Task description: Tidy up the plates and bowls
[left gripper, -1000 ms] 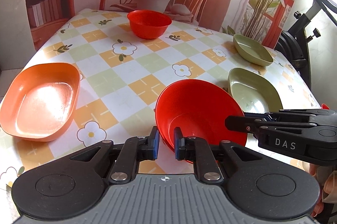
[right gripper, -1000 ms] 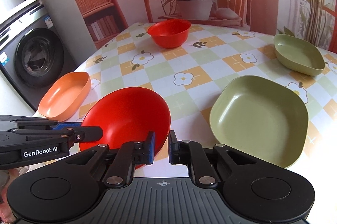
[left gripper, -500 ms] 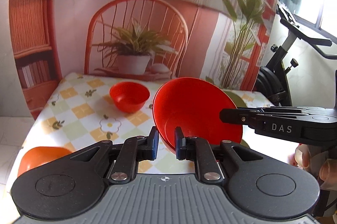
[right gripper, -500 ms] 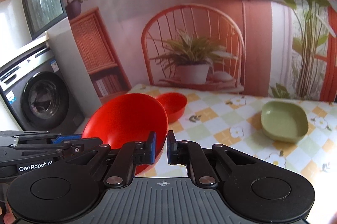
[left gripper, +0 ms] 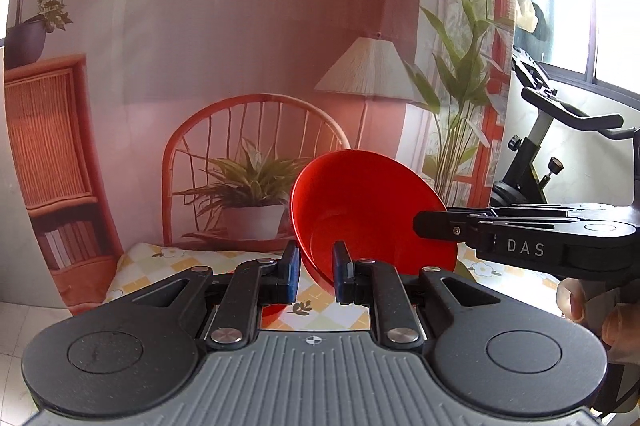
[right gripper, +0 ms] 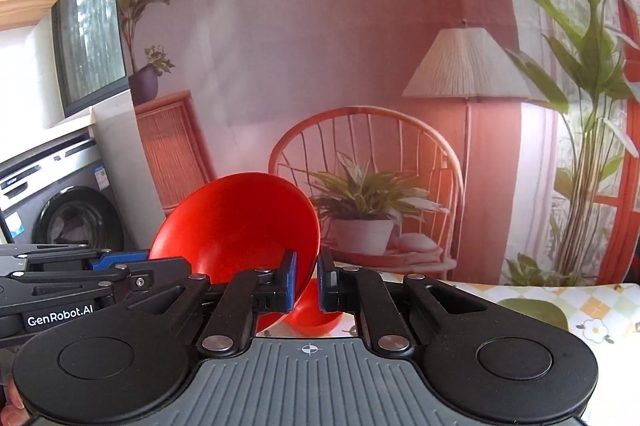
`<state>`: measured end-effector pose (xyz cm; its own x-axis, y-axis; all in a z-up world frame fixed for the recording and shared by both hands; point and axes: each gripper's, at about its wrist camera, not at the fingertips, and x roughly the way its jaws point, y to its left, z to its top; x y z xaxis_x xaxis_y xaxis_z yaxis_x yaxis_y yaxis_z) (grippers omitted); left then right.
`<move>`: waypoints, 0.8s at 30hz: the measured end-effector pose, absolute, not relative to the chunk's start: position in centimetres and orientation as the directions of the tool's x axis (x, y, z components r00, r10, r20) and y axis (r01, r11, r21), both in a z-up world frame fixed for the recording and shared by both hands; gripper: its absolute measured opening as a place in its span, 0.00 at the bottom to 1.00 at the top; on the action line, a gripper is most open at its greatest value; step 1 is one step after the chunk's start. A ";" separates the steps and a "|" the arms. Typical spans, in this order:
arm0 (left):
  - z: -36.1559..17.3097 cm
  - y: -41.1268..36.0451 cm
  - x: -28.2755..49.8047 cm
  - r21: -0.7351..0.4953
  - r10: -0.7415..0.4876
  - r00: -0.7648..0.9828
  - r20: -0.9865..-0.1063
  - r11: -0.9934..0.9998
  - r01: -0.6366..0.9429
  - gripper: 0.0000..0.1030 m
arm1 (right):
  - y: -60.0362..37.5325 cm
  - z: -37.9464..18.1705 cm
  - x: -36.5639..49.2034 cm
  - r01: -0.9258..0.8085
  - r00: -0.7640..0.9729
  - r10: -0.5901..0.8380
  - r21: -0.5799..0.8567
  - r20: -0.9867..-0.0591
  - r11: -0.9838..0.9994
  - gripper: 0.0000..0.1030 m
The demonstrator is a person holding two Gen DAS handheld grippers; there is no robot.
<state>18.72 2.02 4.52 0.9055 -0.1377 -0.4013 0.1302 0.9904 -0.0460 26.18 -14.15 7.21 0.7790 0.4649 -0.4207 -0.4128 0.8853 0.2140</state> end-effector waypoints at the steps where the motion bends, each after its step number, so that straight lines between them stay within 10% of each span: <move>1: 4.4 2.2 19.2 -0.043 -0.137 0.901 -0.411 0.991 0.130 0.17 | -13.8 6.8 26.5 -0.406 0.777 0.461 0.218 -0.429 0.887 0.10; 24: -6.5 11.4 37.3 -0.132 -0.123 0.782 -0.611 0.990 0.053 0.17 | -5.8 -6.8 43.3 -0.248 0.667 0.412 0.337 -0.621 0.908 0.10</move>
<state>37.34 11.42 -6.46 0.7818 -0.1233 -0.6112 0.0531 0.9899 -0.1318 43.30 -5.79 -6.84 0.6667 0.4125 -0.6208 -0.2478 0.9082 0.3373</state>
